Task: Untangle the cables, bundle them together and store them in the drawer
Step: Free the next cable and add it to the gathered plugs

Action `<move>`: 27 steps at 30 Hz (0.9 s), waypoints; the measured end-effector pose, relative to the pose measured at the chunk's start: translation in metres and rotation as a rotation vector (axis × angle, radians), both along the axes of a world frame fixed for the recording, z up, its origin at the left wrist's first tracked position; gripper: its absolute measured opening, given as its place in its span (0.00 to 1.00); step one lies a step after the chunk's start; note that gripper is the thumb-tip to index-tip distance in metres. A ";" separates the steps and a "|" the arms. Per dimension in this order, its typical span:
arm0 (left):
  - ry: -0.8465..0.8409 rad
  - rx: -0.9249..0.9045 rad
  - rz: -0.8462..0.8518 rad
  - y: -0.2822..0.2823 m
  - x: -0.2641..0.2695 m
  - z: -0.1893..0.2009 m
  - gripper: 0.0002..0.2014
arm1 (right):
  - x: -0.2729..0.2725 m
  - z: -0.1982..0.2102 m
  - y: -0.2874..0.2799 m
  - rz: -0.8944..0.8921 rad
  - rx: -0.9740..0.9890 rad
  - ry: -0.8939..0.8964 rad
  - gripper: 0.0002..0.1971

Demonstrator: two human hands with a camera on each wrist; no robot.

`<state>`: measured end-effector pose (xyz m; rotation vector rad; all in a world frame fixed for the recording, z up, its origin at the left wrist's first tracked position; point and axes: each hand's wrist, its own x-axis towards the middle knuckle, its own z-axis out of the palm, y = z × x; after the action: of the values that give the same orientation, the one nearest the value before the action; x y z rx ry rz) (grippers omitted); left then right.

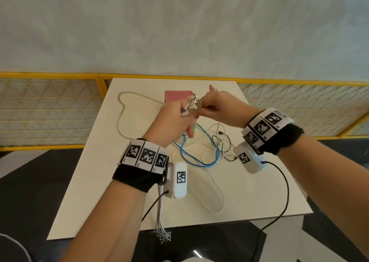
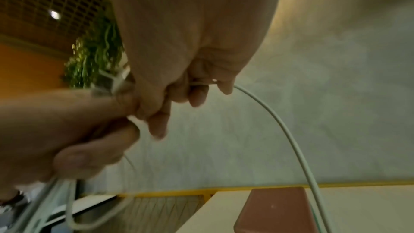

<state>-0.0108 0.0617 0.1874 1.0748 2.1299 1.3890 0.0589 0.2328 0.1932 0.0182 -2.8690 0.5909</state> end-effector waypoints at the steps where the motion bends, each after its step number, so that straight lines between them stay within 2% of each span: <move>1: 0.029 0.000 0.010 -0.001 -0.001 0.000 0.11 | 0.001 0.002 0.000 0.015 0.003 0.009 0.11; 3: 0.142 0.041 0.075 -0.005 -0.004 0.002 0.16 | 0.007 0.002 0.004 0.037 -0.050 0.007 0.11; 5: 0.225 0.138 0.141 -0.010 -0.007 0.004 0.16 | 0.011 -0.003 0.010 0.009 -0.108 -0.018 0.12; 8: 0.168 0.335 0.243 -0.012 -0.010 0.004 0.10 | 0.009 -0.010 0.021 -0.083 -0.158 -0.059 0.15; 11: -0.004 0.479 0.399 -0.019 -0.014 0.012 0.14 | 0.011 -0.018 0.037 -0.160 -0.189 -0.142 0.17; 13: 0.008 0.425 0.418 -0.028 -0.020 0.019 0.16 | 0.016 -0.021 0.043 -0.196 -0.166 -0.153 0.17; 16: 0.086 0.271 0.358 -0.031 -0.024 0.018 0.06 | 0.016 -0.016 0.033 -0.193 -0.067 -0.127 0.18; 17: 0.086 0.248 0.329 -0.028 -0.022 0.017 0.07 | 0.014 -0.012 0.028 -0.172 -0.043 -0.102 0.18; 20: 0.052 0.197 0.186 -0.011 -0.013 0.005 0.21 | 0.003 0.002 0.009 -0.057 0.007 -0.008 0.16; 21: 0.033 0.155 0.131 -0.007 -0.008 0.003 0.21 | 0.000 0.006 0.004 -0.017 0.023 0.028 0.15; 23: 0.006 0.084 0.057 -0.001 -0.003 0.000 0.10 | -0.003 0.016 -0.004 0.031 0.064 0.099 0.13; 24: 0.003 0.085 0.041 -0.001 -0.002 0.000 0.09 | -0.002 0.018 -0.005 0.044 0.074 0.117 0.12; 27: 0.045 0.120 0.092 -0.006 -0.005 0.003 0.16 | 0.008 0.018 -0.004 0.049 0.031 0.104 0.12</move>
<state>-0.0154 0.0561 0.1904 1.0742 2.1758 1.5669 0.0668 0.2286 0.2107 0.1216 -2.7833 0.5377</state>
